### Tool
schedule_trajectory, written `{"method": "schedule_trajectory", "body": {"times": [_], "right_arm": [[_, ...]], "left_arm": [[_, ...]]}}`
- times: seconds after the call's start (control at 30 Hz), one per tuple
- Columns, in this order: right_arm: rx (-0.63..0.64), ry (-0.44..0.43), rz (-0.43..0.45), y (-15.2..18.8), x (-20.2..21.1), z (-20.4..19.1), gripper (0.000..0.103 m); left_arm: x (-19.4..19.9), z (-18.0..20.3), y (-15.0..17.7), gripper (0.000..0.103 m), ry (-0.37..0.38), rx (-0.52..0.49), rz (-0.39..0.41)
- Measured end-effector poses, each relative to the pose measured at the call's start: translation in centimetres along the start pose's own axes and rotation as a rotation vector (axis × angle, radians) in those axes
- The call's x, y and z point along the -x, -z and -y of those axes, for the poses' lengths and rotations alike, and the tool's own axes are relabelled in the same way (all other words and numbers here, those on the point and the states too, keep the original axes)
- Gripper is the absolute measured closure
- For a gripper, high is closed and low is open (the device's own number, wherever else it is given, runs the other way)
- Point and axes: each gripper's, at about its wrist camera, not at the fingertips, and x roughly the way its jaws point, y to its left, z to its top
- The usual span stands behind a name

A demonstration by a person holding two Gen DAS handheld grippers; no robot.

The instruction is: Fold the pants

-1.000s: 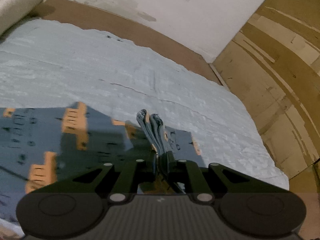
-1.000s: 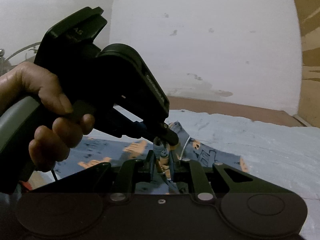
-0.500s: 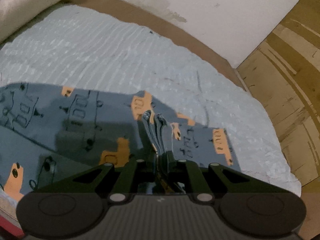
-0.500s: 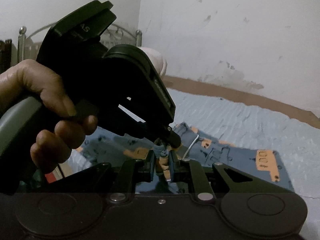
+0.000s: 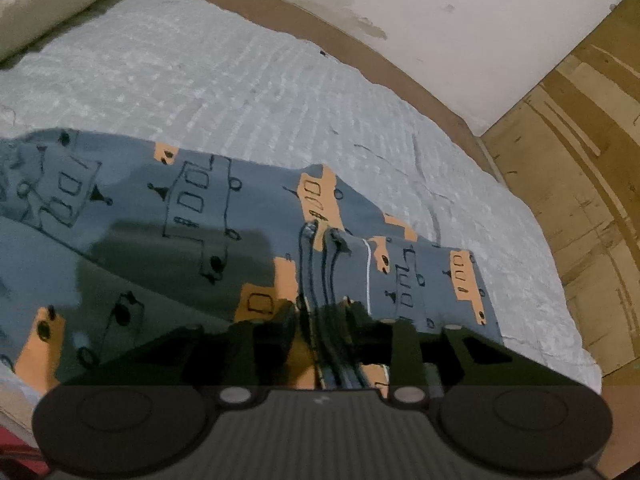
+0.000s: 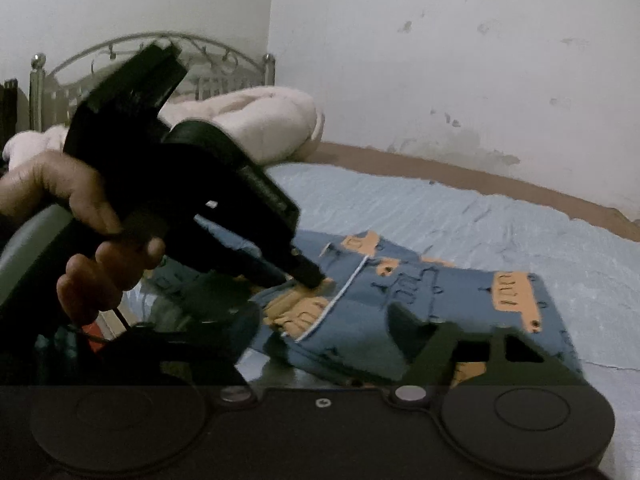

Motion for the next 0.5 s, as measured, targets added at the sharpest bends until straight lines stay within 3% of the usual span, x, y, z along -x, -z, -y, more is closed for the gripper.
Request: {"method": "schedule_trajectory", "body": {"times": [0.07,0.13,0.23,0.33,0.5], "right_arm": [[-0.007,0.016,0.023,0.1,0.7,0.8,0.007],[-0.023,0.054,0.045,0.2,1.3,1.7,0.001],[-0.032,0.128,0.049,0.2,1.1,3.1,0.001],[-0.049,0.215,0.001,-0.2,-0.1,5.3,0.001],[-0.124,0.268,-0.096,-1.2,-3.2,9.4,0.001]], "left_arm": [[0.1,0.3,0.0,0.050,-0.033,-0.024,0.030],[0.2,0.9,0.0,0.034,-0.075,-0.054,0.064],[-0.4,1.7,-0.2,0.020,-0.120,-0.078,0.100],[-0.9,2.2,-0.3,0.011,-0.174,-0.079,0.145],[-2.4,2.3,-0.9,0.005,-0.221,-0.060,0.153]]}}
